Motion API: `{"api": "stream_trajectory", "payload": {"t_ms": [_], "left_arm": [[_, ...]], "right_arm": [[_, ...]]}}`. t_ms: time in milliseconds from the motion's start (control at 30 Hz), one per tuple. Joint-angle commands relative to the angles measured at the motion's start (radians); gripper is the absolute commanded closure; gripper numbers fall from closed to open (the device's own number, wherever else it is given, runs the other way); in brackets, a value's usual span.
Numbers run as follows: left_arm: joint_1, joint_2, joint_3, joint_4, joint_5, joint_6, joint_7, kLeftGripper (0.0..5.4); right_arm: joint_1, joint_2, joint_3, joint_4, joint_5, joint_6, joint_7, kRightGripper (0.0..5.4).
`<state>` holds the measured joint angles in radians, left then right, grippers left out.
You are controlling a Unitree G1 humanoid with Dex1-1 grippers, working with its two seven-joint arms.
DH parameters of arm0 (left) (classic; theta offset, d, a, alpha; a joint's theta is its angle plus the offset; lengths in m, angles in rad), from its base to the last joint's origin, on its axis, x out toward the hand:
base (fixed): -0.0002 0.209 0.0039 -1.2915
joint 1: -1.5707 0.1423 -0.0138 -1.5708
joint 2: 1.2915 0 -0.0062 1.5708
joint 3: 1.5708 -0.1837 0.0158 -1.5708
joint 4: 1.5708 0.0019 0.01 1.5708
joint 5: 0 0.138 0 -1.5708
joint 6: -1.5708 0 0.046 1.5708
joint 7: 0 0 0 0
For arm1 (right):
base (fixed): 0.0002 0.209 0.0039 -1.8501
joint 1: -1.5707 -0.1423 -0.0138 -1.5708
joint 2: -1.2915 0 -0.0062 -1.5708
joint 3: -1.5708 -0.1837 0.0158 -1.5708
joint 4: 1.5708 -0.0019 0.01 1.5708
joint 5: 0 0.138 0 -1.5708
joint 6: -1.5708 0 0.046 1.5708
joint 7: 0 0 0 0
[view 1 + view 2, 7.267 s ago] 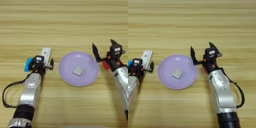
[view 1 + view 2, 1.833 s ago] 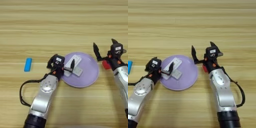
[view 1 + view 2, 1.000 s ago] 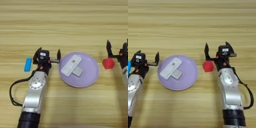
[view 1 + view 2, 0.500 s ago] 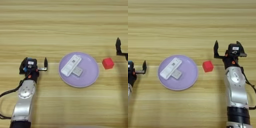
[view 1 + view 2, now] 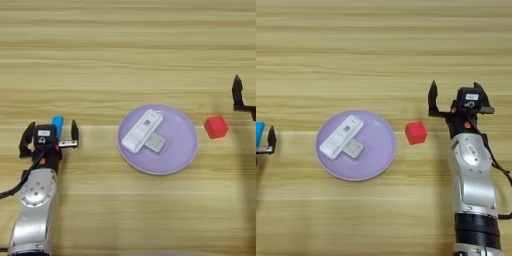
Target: Move the objects on the table
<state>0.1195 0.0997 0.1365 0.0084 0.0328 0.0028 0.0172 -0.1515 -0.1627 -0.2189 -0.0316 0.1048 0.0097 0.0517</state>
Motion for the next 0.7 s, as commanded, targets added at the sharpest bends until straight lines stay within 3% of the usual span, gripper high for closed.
{"api": "stream_trajectory", "payload": {"t_ms": [33, 200, 700], "left_arm": [[-0.027, 0.011, 0.002, 0.073, -0.003, -0.002, -0.004, 0.02], [-0.052, 0.019, 0.005, 0.15, -0.003, -0.014, -0.009, 0.02], [-0.091, 0.011, 0.051, 0.249, -0.085, 0.042, -0.031, 0.02]], "right_arm": [[-0.014, -0.004, 0.004, -0.001, 0.004, 0.013, 0.001, 0.0], [-0.014, -0.003, 0.007, -0.002, 0.003, 0.011, -0.001, 0.0], [-0.017, -0.002, 0.008, -0.005, 0.007, 0.012, -0.002, 0.0]]}}
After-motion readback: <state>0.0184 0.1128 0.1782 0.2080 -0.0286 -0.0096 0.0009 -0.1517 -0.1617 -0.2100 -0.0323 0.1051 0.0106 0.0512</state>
